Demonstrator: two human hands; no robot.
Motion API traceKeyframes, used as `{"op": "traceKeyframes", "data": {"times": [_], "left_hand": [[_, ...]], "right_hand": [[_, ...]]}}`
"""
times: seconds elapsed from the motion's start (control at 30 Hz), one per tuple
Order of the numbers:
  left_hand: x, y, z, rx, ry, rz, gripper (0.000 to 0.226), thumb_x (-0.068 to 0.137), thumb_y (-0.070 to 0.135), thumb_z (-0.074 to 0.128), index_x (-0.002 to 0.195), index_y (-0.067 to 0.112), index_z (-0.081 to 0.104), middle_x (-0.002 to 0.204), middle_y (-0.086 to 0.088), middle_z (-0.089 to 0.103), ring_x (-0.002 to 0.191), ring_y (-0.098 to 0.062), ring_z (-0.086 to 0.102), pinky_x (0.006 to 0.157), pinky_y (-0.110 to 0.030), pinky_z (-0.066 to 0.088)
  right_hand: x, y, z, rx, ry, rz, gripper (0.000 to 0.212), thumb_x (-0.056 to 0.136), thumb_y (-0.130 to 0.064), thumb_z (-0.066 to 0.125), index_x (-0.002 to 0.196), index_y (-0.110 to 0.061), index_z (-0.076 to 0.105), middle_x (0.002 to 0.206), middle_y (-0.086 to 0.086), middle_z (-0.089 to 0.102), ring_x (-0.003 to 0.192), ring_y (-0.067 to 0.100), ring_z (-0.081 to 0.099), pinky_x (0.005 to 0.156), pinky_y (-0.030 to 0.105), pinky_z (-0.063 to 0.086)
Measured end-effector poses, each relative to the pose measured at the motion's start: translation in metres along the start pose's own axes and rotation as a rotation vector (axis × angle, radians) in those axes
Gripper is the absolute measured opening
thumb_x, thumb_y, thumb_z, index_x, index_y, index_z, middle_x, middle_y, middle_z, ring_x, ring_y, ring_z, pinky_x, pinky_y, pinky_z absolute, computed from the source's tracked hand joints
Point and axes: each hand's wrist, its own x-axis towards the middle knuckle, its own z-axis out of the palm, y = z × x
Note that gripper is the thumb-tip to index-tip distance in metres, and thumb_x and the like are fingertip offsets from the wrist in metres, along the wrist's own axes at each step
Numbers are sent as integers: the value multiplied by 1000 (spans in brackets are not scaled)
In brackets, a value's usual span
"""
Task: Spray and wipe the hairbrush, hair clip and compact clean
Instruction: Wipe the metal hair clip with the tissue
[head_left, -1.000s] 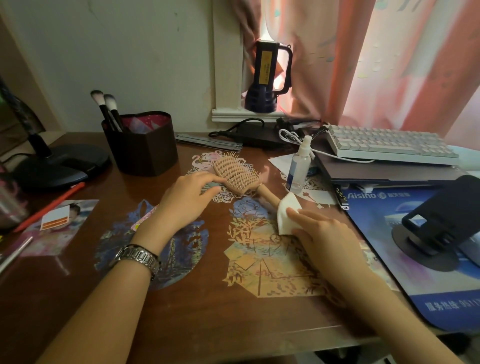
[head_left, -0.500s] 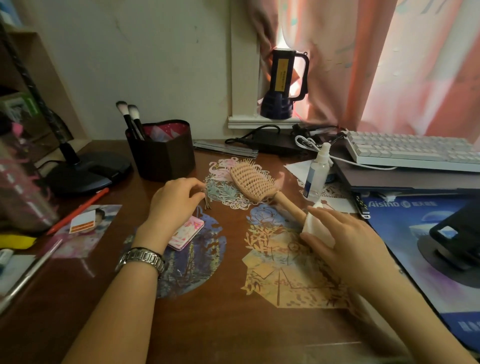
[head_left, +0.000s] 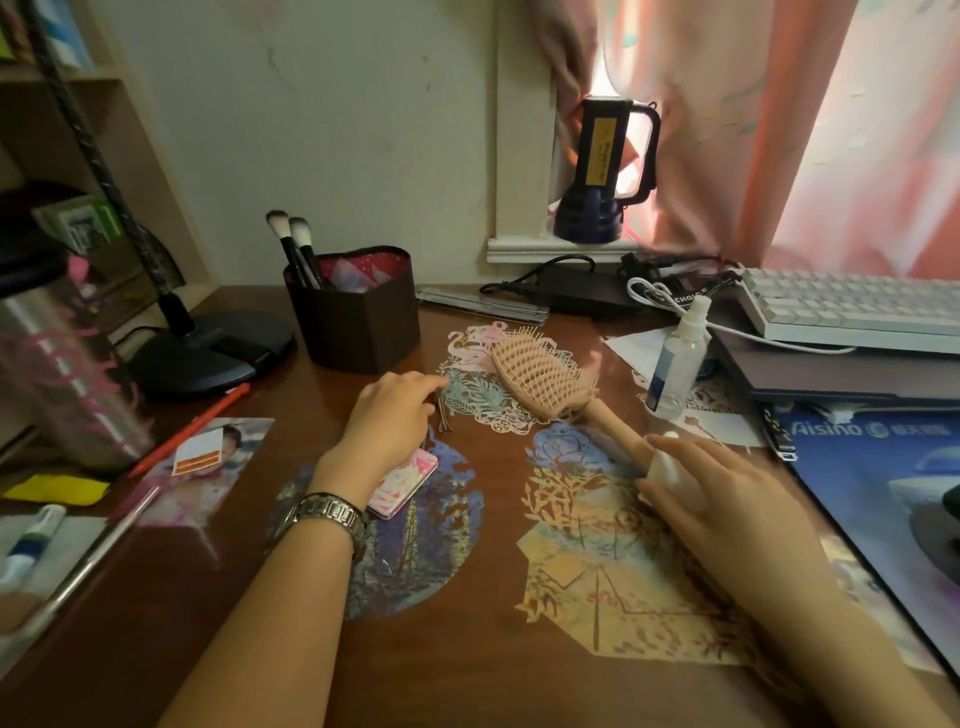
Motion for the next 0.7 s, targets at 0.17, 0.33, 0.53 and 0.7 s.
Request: {"op": "traceKeyframes", "data": {"times": [0.17, 0.33, 0.53, 0.7], "left_hand": [[3, -3, 4, -27, 48, -13, 38, 95, 15, 52, 129, 32, 55, 133, 3, 57, 124, -23, 45, 103, -40, 37], [-3, 2, -1, -68, 110, 17, 24, 89, 22, 63, 112, 29, 67, 108, 7, 68, 108, -16, 54, 92, -35, 41], [-10, 6, -10, -173, 71, 13, 6, 84, 26, 69, 90, 28, 71, 85, 12, 69, 88, -9, 61, 80, -30, 44], [-17, 13, -15, -281, -1, 27, 5, 80, 26, 74, 83, 29, 71, 81, 11, 70, 82, -7, 64, 71, -30, 52]], "right_hand": [[0, 0, 1, 5, 14, 2, 38, 81, -41, 64, 117, -28, 60, 109, -6, 66, 86, 16, 62, 69, 37, 54], [-2, 1, 3, 19, 26, -7, 34, 82, -39, 65, 114, -30, 60, 109, -7, 65, 85, 15, 61, 70, 37, 54], [-3, 3, 6, 57, 24, 13, 38, 83, -42, 63, 119, -30, 56, 105, -7, 66, 83, 14, 61, 67, 33, 54], [-12, 4, 0, 100, 21, 54, 43, 83, -41, 62, 123, -28, 52, 102, -1, 67, 81, 16, 60, 68, 37, 55]]}}
